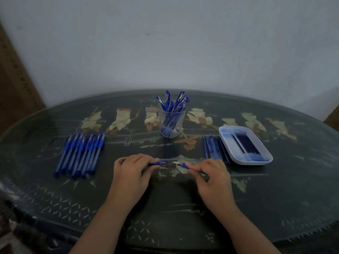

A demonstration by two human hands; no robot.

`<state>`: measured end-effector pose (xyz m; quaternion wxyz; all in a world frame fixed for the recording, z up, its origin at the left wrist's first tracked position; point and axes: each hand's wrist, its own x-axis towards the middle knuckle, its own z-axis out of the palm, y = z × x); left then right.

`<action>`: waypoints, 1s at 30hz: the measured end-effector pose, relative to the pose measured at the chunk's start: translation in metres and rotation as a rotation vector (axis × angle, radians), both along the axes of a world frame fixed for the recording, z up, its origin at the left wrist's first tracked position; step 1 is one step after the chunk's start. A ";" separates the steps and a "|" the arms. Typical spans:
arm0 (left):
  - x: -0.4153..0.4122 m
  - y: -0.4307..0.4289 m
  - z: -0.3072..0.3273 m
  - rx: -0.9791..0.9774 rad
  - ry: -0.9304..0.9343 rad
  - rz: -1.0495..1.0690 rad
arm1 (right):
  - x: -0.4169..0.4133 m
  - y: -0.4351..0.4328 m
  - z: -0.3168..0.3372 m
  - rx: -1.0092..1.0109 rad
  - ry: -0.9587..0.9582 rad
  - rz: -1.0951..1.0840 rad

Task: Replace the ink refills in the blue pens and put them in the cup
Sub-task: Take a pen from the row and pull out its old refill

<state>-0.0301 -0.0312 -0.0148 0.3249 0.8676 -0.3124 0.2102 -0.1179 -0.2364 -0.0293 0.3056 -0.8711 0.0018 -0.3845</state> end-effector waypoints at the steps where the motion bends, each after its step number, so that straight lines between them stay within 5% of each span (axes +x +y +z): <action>1: 0.000 0.000 0.000 0.014 0.016 0.022 | 0.000 -0.001 0.000 -0.002 -0.003 -0.011; 30: 0.005 -0.003 -0.002 0.294 0.126 -0.054 | 0.000 0.000 0.001 0.009 0.081 -0.035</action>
